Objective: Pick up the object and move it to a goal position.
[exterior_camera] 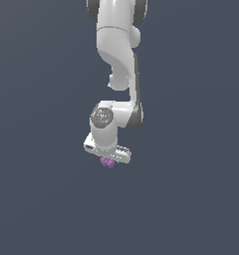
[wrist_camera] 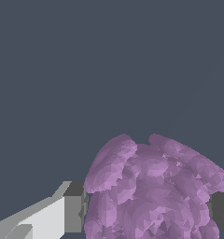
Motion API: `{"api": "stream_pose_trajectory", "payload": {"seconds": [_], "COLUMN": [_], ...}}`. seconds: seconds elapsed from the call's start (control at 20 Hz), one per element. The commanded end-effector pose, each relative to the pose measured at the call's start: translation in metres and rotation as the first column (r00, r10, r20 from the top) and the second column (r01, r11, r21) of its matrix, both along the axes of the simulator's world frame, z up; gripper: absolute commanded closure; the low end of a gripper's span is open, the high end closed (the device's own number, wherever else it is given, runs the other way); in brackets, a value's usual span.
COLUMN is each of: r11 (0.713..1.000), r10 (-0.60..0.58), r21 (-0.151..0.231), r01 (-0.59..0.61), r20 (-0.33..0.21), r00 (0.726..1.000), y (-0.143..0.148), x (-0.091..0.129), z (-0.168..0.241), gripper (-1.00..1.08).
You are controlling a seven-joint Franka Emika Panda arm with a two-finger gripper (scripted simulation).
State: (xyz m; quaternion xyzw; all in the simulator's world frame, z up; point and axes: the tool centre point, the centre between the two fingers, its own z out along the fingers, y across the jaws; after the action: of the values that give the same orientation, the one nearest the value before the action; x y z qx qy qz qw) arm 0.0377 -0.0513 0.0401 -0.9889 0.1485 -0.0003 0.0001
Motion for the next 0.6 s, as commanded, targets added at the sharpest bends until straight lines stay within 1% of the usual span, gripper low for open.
{"api": "stream_pose_trajectory", "payload": {"seconds": [0.0, 0.3, 0.55], "r11": [1.000, 1.000, 1.000], "r10": [0.000, 0.000, 0.000], "r21": [0.000, 0.000, 0.001], "r01": [0.000, 0.000, 0.000], "r20": [0.000, 0.000, 0.000], "r00": [1.000, 1.000, 1.000], "y": [0.000, 0.002, 0.004], "x": [0.000, -0.005, -0.014], "z": [0.001, 0.014, 0.038], "gripper": [1.08, 1.08, 1.08]}}
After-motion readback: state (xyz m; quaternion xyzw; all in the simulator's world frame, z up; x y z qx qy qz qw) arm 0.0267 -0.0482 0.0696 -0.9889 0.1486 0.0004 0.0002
